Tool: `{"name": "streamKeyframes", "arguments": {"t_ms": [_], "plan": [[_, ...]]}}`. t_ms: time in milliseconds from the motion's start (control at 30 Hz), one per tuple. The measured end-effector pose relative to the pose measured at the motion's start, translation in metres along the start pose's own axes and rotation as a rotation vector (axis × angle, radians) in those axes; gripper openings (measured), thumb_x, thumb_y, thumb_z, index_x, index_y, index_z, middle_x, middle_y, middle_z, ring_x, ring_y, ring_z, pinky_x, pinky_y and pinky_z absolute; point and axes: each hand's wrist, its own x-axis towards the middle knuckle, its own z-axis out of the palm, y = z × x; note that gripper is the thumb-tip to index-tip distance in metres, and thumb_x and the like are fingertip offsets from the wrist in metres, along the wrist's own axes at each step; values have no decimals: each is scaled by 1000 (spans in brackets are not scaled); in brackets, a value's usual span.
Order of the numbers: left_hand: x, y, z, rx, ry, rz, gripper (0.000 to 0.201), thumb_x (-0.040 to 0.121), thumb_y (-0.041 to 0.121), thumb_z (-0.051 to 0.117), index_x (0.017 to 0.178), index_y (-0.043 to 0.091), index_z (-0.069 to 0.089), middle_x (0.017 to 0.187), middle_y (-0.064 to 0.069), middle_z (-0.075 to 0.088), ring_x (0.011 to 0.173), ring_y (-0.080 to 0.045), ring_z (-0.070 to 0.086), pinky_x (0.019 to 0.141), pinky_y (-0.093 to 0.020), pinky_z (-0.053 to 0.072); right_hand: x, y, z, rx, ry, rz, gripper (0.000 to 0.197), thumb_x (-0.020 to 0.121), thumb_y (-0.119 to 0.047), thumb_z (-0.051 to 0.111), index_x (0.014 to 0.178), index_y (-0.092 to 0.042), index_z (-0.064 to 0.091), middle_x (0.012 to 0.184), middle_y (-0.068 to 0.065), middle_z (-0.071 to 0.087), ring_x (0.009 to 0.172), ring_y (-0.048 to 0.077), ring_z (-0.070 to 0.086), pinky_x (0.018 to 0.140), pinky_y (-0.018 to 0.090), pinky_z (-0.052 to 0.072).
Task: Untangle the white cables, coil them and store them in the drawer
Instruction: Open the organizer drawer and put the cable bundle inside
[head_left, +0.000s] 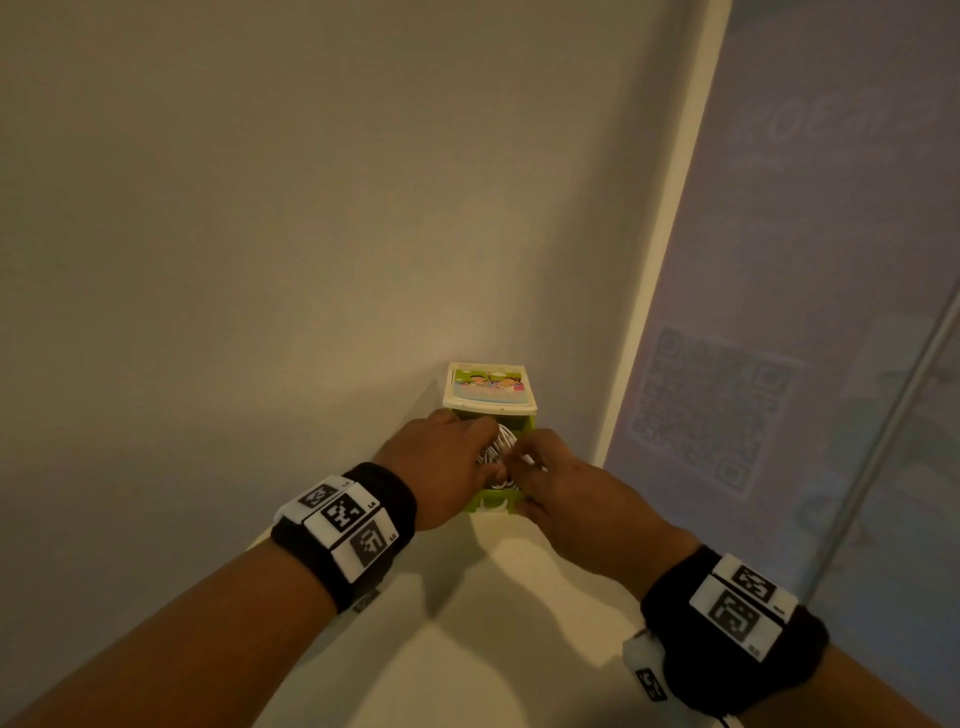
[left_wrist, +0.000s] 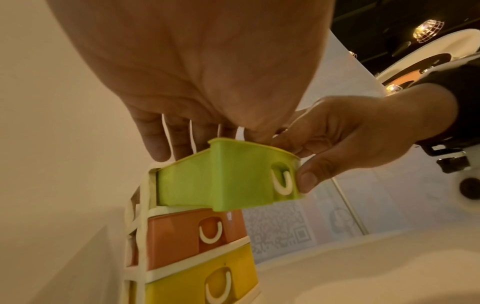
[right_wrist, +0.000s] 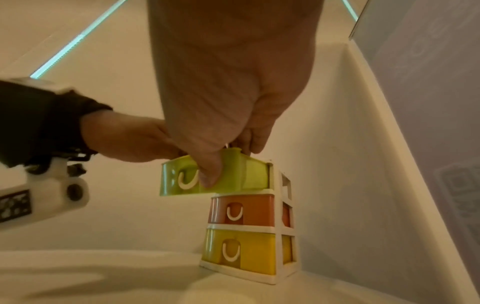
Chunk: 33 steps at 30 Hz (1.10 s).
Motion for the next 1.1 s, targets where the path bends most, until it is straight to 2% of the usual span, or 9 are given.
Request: {"name": "streamKeyframes", "arguments": {"t_ms": [133, 267, 400, 533, 667, 733, 833, 967, 1100], "plan": [[7, -4, 3, -56, -28, -7, 30, 94, 48, 42, 116, 27, 49, 125, -6, 57, 114, -26, 51, 94, -41, 47, 7, 4, -3, -54, -5, -16, 39, 100, -30, 50, 137, -18, 51, 142, 4, 43, 111, 24, 55, 95, 31, 46], [15, -7, -2, -92, -36, -13, 27, 98, 40, 40, 111, 23, 55, 126, -7, 58, 111, -26, 54, 93, -40, 47, 14, 10, -8, -141, 61, -31, 39, 98, -29, 51, 135, -19, 55, 134, 3, 58, 115, 28, 55, 100, 42, 43], [25, -10, -6, -94, -21, -12, 33, 100, 32, 40, 115, 18, 66, 120, -6, 60, 107, -25, 57, 92, -36, 45, 33, 14, -9, -104, 15, -1, 41, 100, -28, 46, 140, -18, 51, 137, 3, 57, 121, 27, 50, 103, 41, 41], [32, -11, 2, -86, 91, -31, 32, 100, 29, 43, 117, 19, 69, 123, -5, 53, 108, -25, 56, 92, -32, 43, 45, 21, -1, -38, 30, 29, 40, 97, -26, 50, 137, -22, 52, 135, 1, 60, 118, 28, 54, 100, 43, 45], [37, -9, 0, -166, 169, -67, 28, 97, 32, 49, 116, 29, 69, 120, -6, 64, 107, -28, 61, 91, -36, 50, 48, 21, -1, 29, 54, 75, 37, 99, -23, 48, 136, -23, 54, 132, 2, 62, 118, 26, 55, 99, 41, 47], [39, -8, -1, -144, 188, -73, 27, 97, 29, 49, 114, 28, 70, 118, -6, 67, 105, -27, 62, 90, -38, 52, 48, 20, -1, 76, 68, 78, 37, 100, -22, 47, 136, -20, 54, 136, 4, 58, 118, 26, 56, 99, 39, 48], [39, -8, -1, -81, 166, -38, 26, 96, 23, 49, 115, 26, 66, 117, -5, 66, 104, -26, 62, 86, -34, 49, 47, 20, -6, 92, 49, 137, 37, 102, -28, 46, 135, -18, 57, 138, 2, 49, 110, 24, 59, 92, 37, 52], [28, -11, 1, -22, 57, 103, 38, 99, 28, 39, 134, 27, 53, 129, -3, 58, 117, -24, 54, 99, -36, 46, 50, 23, -8, 23, 45, 105, 35, 102, -28, 45, 131, -17, 61, 133, 4, 56, 114, 25, 57, 95, 39, 49], [34, -20, 9, 59, 90, 117, 39, 98, 26, 46, 136, 30, 50, 133, -1, 57, 122, -23, 51, 101, -38, 46, 52, 22, -5, 40, 98, 151, 33, 101, -28, 47, 127, -17, 64, 126, 4, 53, 105, 25, 58, 90, 37, 51]]}}
